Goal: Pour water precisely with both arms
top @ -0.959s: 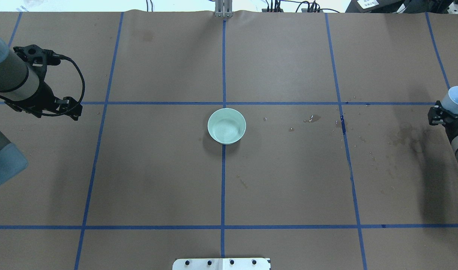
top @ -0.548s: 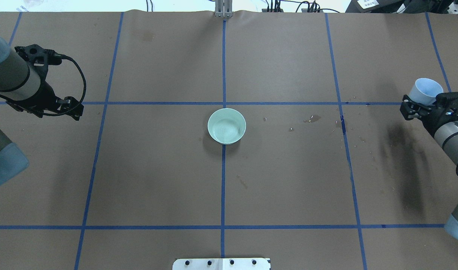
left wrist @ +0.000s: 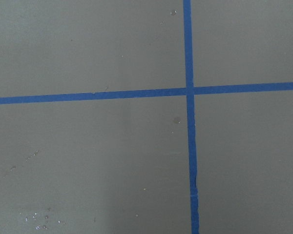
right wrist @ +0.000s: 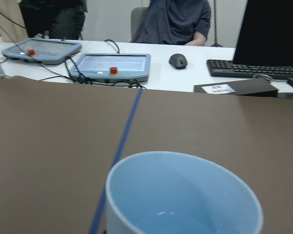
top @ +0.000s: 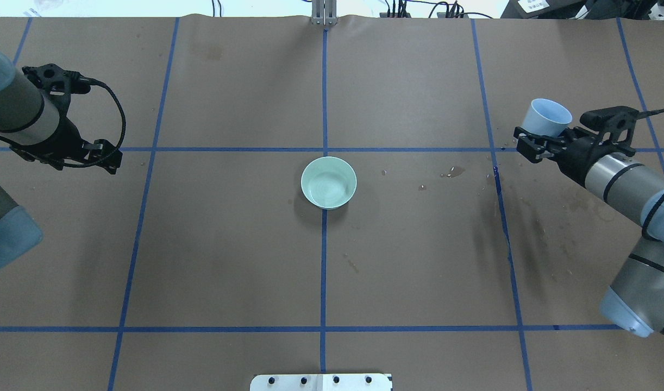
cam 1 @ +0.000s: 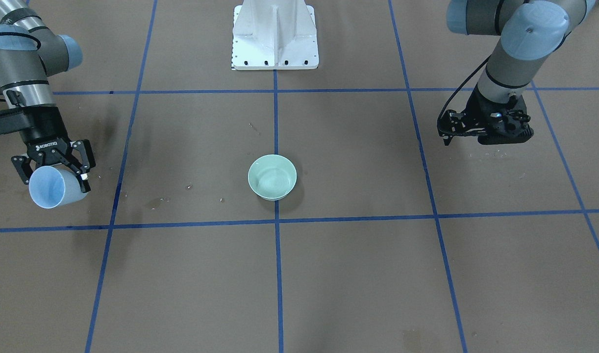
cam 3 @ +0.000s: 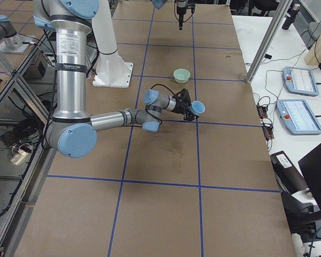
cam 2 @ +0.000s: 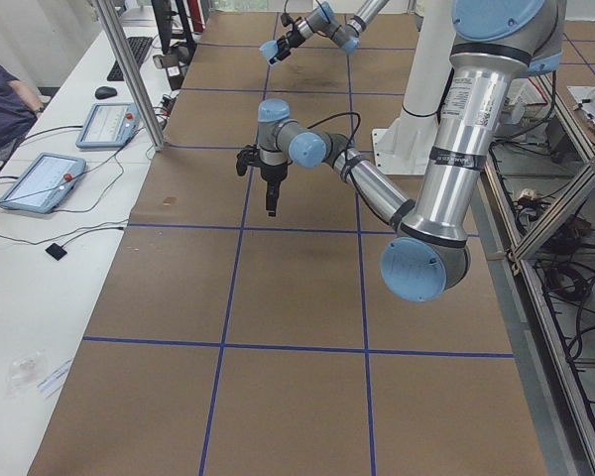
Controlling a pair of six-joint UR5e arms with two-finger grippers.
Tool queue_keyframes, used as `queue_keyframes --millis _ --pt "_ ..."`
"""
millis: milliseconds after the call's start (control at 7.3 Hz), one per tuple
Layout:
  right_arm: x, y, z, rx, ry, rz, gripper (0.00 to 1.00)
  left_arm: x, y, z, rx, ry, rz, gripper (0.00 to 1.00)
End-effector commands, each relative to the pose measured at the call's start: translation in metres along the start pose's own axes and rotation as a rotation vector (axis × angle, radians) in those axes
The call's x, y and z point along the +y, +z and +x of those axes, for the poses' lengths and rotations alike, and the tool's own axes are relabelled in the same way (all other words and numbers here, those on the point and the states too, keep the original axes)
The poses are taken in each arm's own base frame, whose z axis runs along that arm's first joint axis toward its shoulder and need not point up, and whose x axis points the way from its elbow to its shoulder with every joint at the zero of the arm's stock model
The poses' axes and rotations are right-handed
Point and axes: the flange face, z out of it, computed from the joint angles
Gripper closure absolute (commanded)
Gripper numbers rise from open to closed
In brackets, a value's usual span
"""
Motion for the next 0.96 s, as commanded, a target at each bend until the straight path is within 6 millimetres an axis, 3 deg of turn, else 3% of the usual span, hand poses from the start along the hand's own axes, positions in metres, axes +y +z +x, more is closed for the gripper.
queue_keyframes --millis 0,137,274,548,685,822 --pt "-0.020 0.007 -0.045 -0.118 0.010 -0.011 1.00 0.000 -0.002 0.002 0.005 -0.014 0.002 0.00" --pt "-0.017 0.005 -0.054 -0.148 -0.104 -0.008 1.00 0.000 -0.001 0.001 0.003 -0.017 0.001 0.00" --pt "-0.015 0.005 -0.085 -0.232 -0.219 0.028 1.00 -0.001 0.000 0.001 0.000 -0.019 0.000 0.00" --pt "-0.011 0.009 -0.142 -0.380 -0.225 -0.023 1.00 -0.002 0.005 -0.002 -0.007 -0.022 -0.007 0.00" --pt "-0.008 0.009 -0.156 -0.408 -0.229 -0.035 1.00 -0.002 0.004 -0.001 -0.006 -0.021 -0.006 0.00" --pt "0.008 0.009 -0.172 -0.465 -0.249 -0.100 1.00 -0.002 0.004 -0.001 -0.006 -0.021 -0.005 0.00"
